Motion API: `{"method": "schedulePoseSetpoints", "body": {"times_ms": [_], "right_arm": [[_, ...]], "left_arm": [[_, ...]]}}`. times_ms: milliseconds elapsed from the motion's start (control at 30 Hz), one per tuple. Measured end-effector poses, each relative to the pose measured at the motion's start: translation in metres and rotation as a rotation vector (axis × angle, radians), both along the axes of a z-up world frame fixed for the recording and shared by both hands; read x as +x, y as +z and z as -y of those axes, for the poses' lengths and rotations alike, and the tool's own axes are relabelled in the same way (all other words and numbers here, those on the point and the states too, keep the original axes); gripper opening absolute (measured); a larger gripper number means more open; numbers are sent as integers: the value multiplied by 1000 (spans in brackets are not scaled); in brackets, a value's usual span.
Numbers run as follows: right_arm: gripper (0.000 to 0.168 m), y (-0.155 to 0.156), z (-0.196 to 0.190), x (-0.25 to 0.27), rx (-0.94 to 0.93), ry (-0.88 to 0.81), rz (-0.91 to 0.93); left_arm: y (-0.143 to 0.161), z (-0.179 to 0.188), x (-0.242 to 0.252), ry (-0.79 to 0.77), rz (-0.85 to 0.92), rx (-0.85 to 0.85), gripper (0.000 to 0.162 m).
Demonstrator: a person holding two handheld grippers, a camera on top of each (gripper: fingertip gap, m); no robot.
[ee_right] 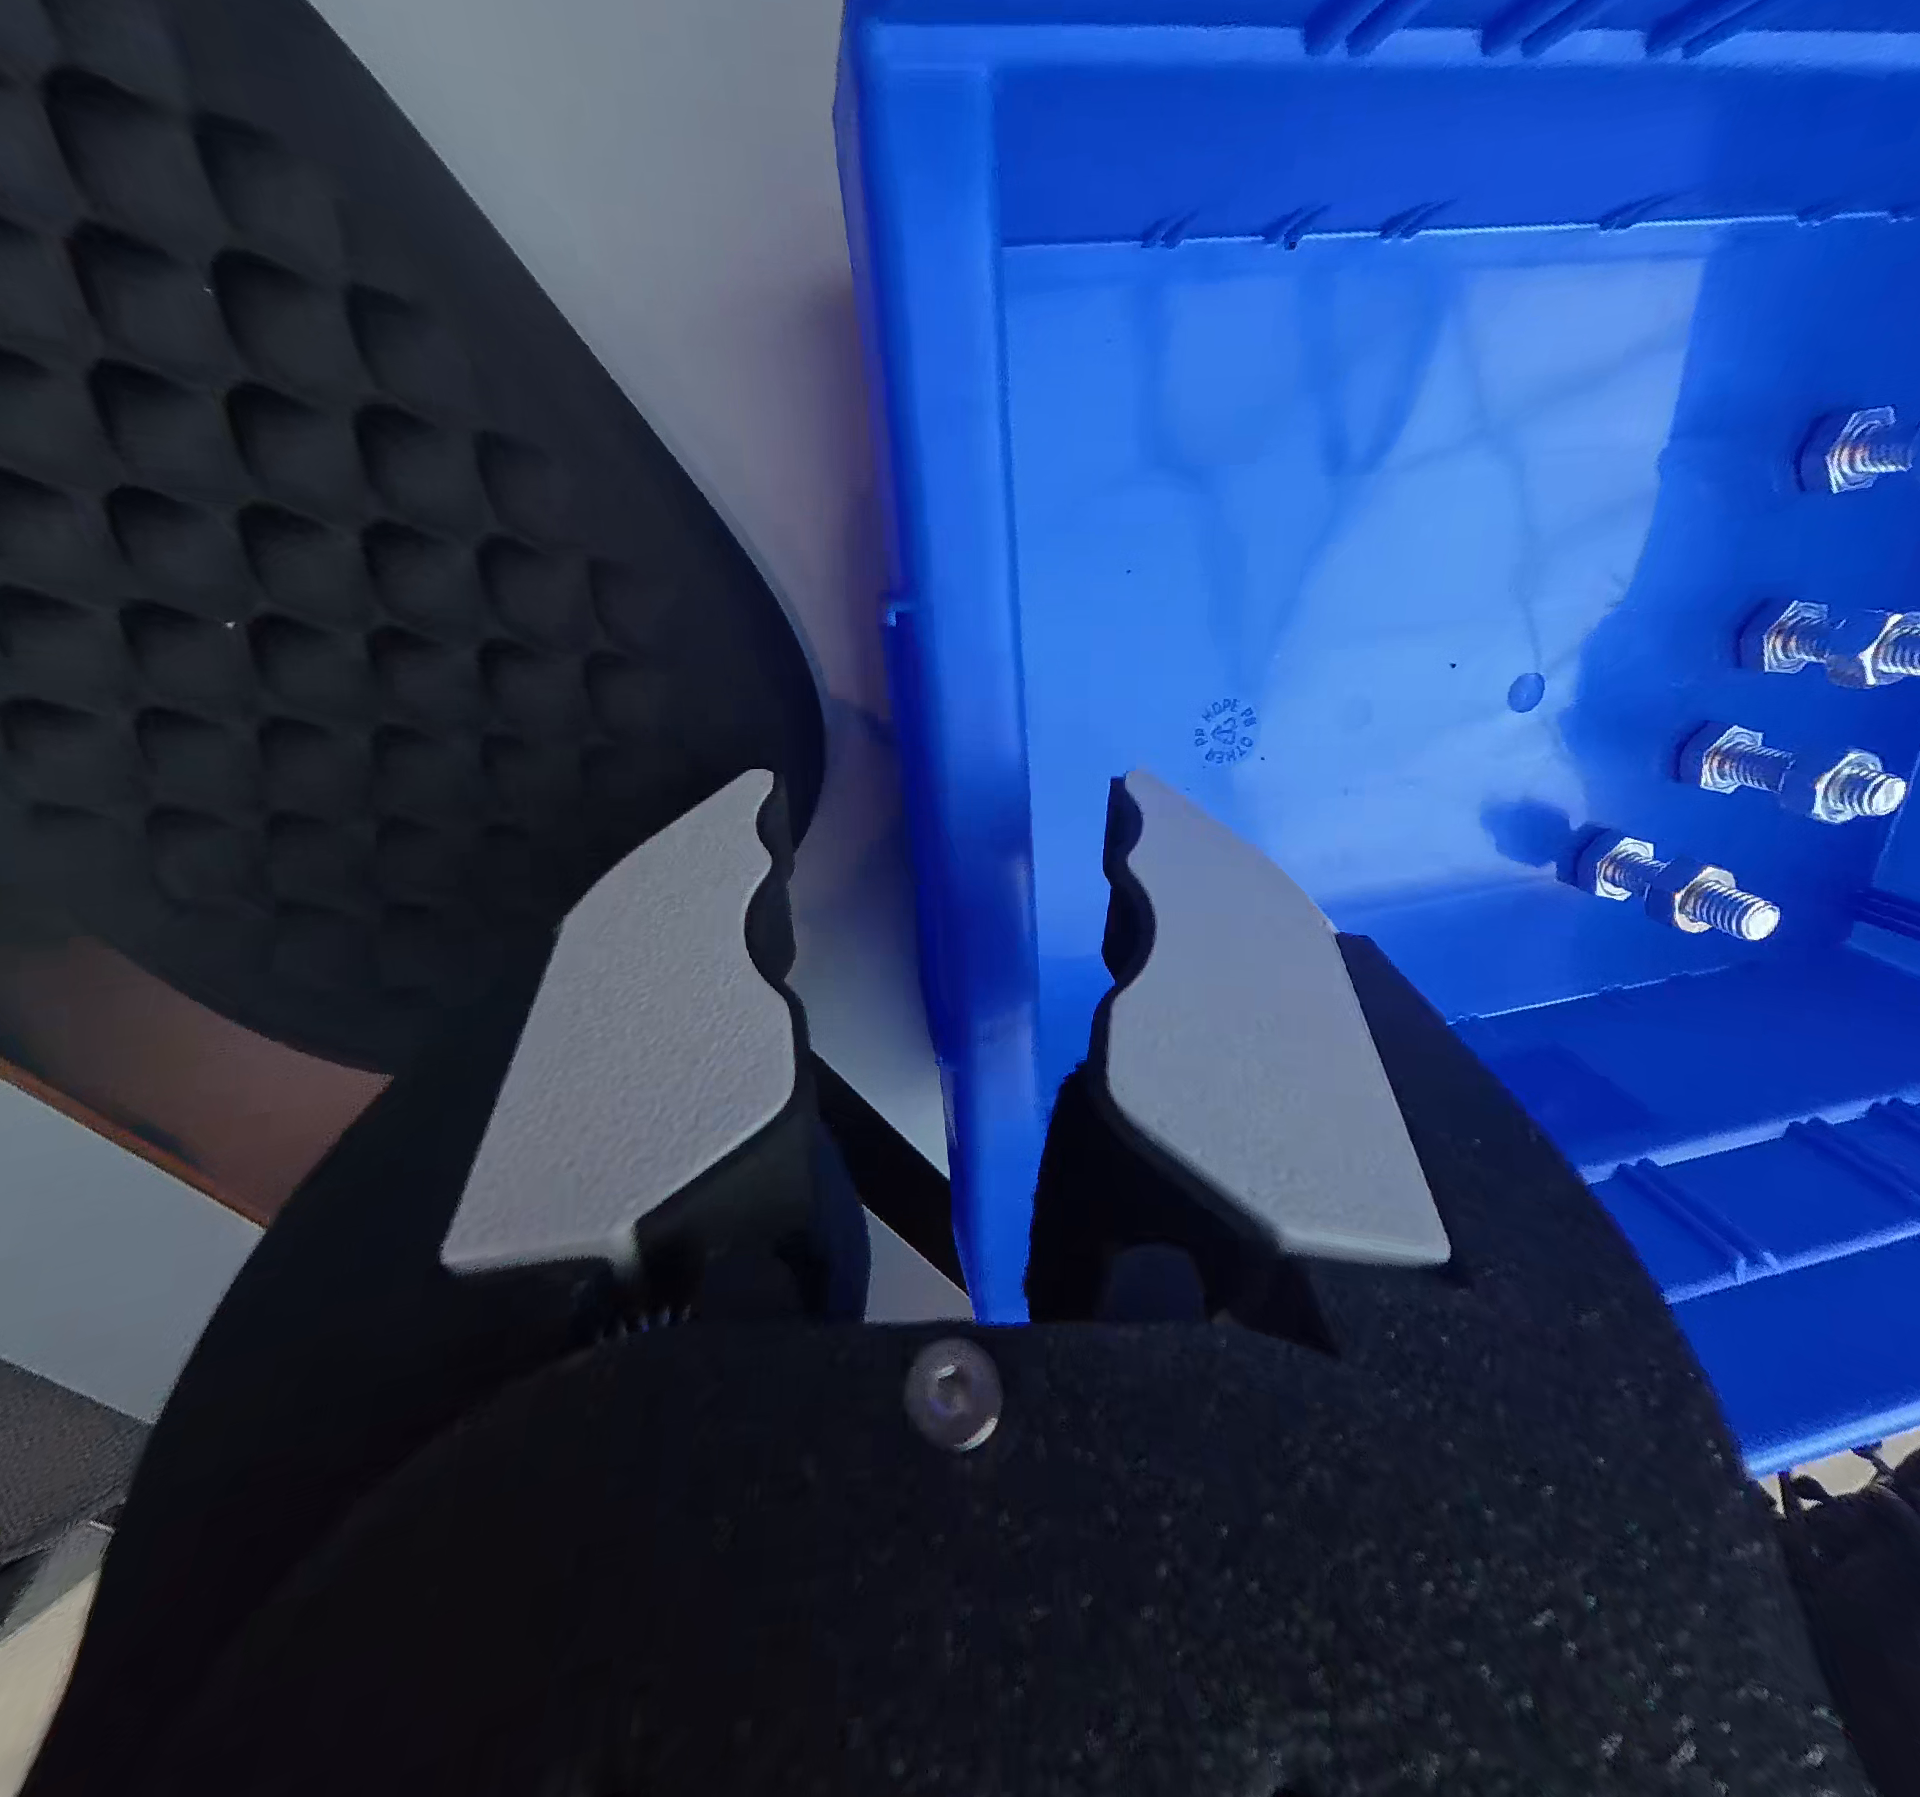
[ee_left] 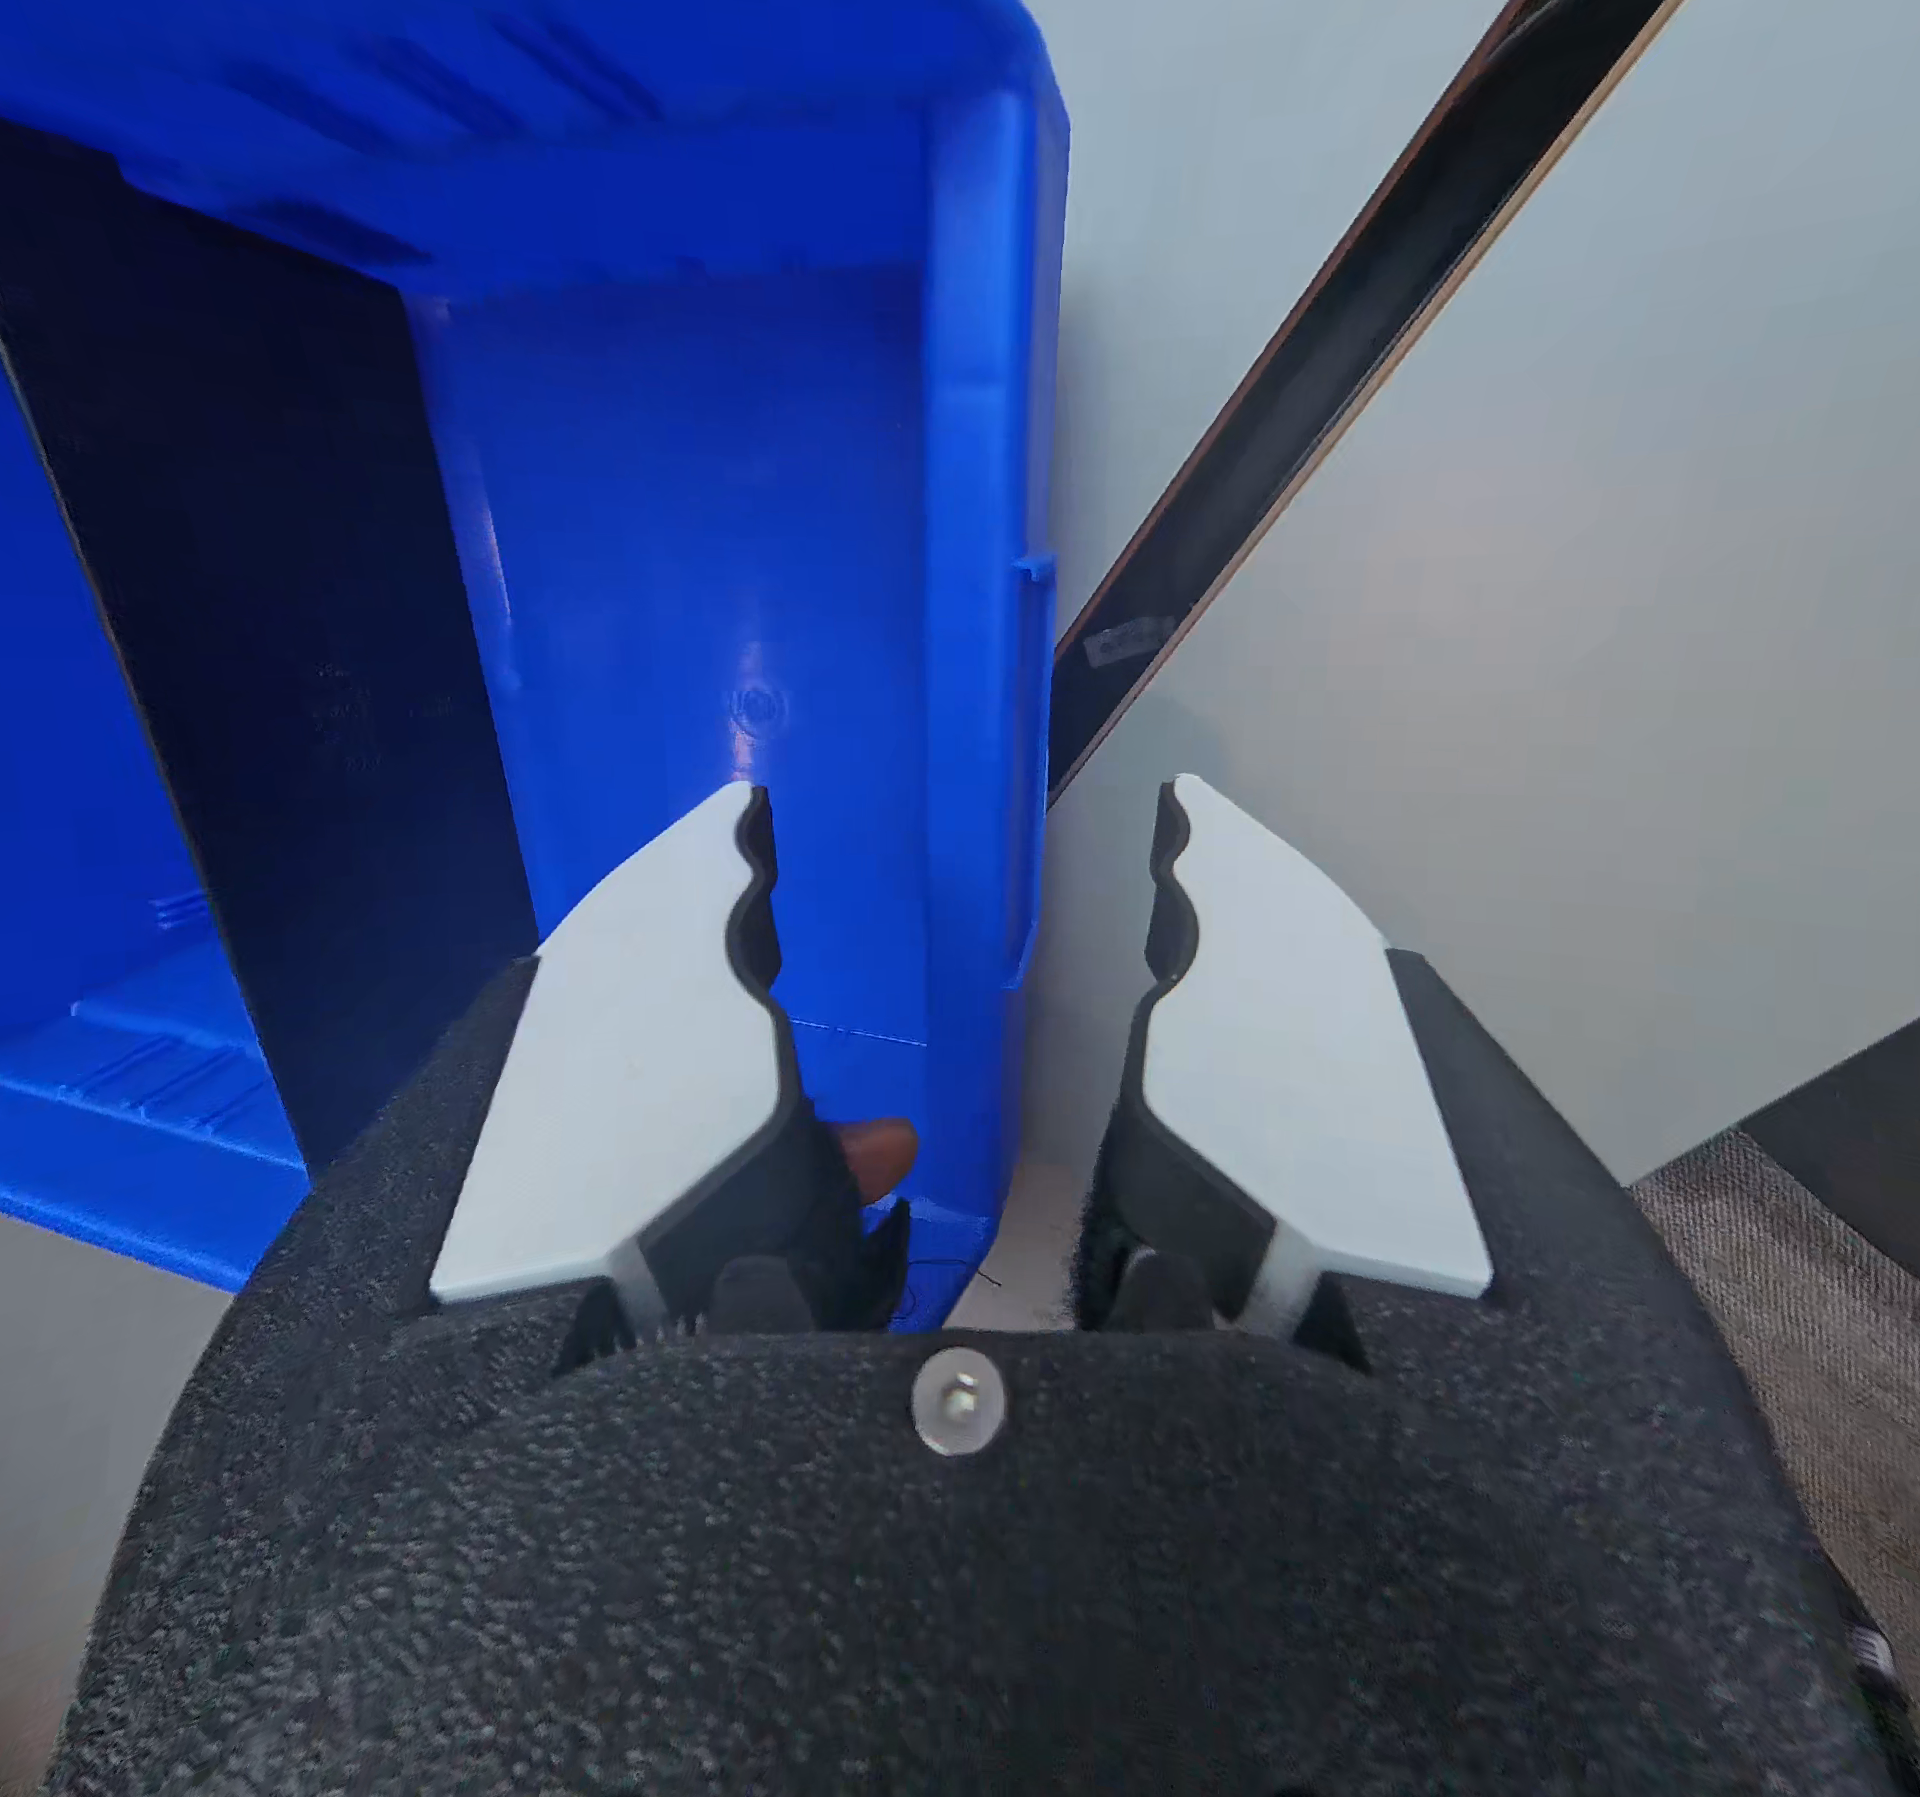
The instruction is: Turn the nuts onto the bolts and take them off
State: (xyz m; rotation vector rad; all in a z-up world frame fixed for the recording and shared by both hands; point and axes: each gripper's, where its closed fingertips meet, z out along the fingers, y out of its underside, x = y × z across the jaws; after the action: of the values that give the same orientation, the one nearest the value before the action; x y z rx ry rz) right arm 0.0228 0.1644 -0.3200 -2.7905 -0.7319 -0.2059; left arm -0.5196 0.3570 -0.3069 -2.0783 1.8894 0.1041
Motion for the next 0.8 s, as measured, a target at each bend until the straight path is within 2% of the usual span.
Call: {"method": "schedulePoseSetpoints", "body": {"times_ms": [267,467,533,800], "right_arm": [[50,-6,-1,7,-65,17,22],[37,-13,-3,8,-123,70,40],[24,-15,-1,3,-154,110,18],[24,-15,-1,4,-146,315,133]], "left_arm": [[-25,-6,-6,-19,-140,-63,58],[-34,-3,-5,-63,-175,-96,32],[-36,0,-4,-82,-175,-111,24],[-36,-1,-1,-172,-173,-95,25]]}}
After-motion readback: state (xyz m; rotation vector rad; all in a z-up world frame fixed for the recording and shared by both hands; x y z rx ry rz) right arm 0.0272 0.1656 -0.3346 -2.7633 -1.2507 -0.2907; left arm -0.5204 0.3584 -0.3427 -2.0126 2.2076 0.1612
